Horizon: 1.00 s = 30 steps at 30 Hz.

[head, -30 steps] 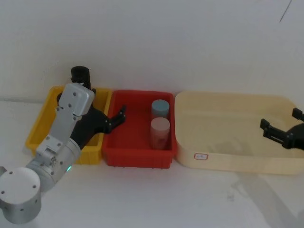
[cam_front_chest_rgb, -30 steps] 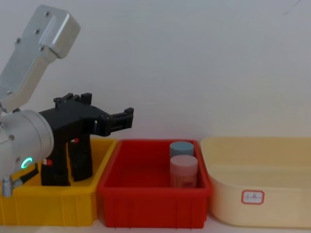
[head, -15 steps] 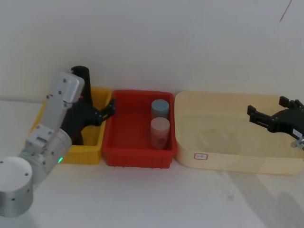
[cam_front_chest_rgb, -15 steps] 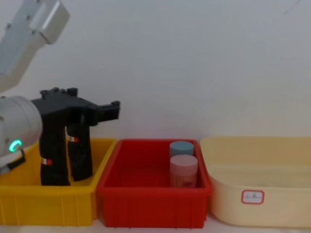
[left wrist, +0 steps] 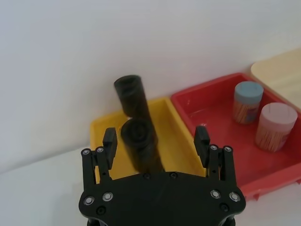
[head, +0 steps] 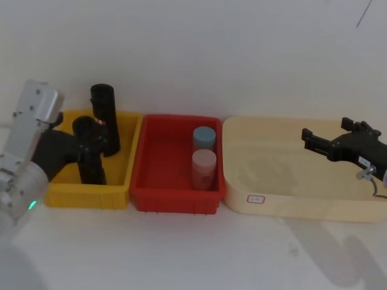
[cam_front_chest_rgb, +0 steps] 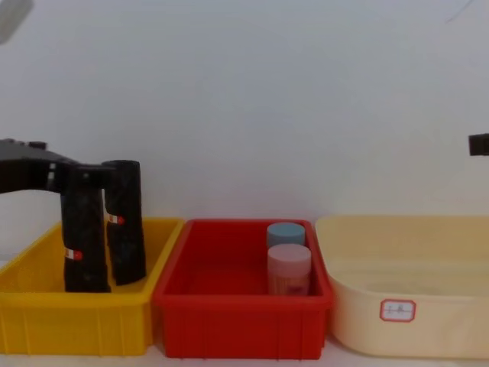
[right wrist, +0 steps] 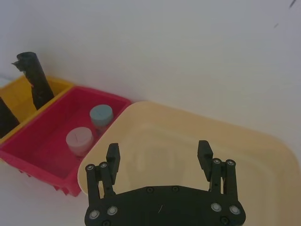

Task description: Pick up the garbage bag with the one hand and transfer it to the other hand.

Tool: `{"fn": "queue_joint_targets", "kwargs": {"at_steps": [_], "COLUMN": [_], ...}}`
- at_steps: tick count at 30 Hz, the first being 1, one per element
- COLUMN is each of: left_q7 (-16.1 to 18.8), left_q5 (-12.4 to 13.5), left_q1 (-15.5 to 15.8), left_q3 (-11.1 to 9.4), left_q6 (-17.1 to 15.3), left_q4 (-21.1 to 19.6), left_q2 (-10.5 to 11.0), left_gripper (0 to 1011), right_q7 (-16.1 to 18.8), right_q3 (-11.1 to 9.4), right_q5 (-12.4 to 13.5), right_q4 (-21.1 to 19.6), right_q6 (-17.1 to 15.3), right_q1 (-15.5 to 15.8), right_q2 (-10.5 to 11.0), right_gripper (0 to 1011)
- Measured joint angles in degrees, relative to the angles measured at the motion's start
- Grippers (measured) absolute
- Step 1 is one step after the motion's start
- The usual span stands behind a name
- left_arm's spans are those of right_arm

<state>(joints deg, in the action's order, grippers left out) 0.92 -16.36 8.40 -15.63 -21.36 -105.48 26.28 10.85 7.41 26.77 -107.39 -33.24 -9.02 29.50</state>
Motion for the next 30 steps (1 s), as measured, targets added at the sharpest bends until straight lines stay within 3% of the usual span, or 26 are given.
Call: {"fn": "queue_joint_targets", "kwargs": {"at_steps": [5,13,21,30], "left_q7": [-1.11,-4.27,-7.80,-9.48], "left_q5": [-1.51,-4.10,-5.89,-6.54], "left_q1": [-1.72,-2.72,-1.33,0.46], "left_q3": [2.42,4.74,5.29,5.48], "left_q6": [-2.04,-2.45,-1.22,-1.57], "left_q4": [-1.97,-2.34,1.43,5.19], "left_q2": [1.47,2.43,2.17,1.79], "left_gripper": [1000,1000,1000,1000], "right_q7": [0.10,0.03,-0.38,-0.57], "right_q3": [0.91,1.75,2.55,3.11], "right_q5": [0.00,-0.57,-1.57,-2.50], "right_q4": [0.87,1.99,3.13,4.14], "right_q6": [-0.01,0.48,1.42,1.69], "right_q1": [-1.09,-2.20,-2.96,-3.64], "right_q2": [-0.36,-0.92,-1.71,-2.28], "right_gripper": [1010,1010,1010,1010]}}
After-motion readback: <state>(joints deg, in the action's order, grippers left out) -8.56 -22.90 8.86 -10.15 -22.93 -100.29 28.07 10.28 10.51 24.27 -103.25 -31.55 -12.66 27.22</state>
